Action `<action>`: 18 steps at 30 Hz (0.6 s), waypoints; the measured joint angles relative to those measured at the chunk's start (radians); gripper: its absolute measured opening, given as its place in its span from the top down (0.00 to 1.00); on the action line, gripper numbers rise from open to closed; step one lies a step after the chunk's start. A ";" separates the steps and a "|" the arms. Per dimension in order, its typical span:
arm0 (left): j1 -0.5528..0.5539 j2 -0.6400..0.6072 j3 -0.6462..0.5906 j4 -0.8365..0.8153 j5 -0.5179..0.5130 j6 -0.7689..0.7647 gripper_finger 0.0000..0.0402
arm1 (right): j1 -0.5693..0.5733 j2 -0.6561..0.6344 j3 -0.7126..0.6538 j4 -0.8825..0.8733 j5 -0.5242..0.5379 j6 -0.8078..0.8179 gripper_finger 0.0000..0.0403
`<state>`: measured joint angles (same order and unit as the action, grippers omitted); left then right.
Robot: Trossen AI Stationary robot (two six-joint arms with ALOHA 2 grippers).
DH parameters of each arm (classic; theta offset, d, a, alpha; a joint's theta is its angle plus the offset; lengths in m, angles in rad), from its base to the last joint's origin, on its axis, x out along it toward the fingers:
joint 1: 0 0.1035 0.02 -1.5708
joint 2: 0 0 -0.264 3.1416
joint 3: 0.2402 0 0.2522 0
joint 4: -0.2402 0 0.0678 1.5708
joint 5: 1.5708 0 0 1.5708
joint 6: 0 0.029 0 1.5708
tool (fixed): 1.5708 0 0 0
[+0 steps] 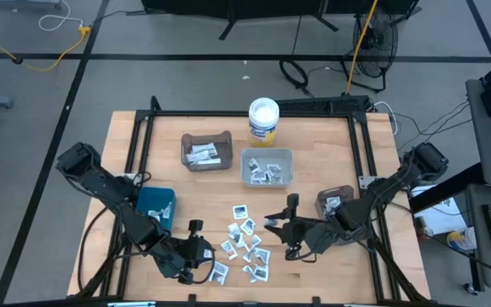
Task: Pick & Place First Aid Supplies
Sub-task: Put the blue alcohol pad into the bottom black bin
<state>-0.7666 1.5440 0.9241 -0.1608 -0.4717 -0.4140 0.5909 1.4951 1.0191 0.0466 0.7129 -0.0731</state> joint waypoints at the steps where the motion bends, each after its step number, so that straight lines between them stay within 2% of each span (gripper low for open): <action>1: 0.000 0.000 0.000 0.000 0.000 0.000 0.70 | 0.000 -0.007 0.000 -0.024 0.001 0.025 0.68; 10: 0.000 0.000 0.000 0.000 0.000 -0.001 0.70 | 0.053 -0.117 -0.001 -0.363 0.075 0.300 0.68; 18: 0.000 0.000 0.000 0.000 0.001 -0.007 0.70 | 0.121 -0.233 0.000 -0.701 0.076 0.664 0.68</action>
<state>-0.7666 1.5440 0.9241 -0.1608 -0.4709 -0.4207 0.7116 1.2620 1.0186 -0.6544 0.7887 0.5911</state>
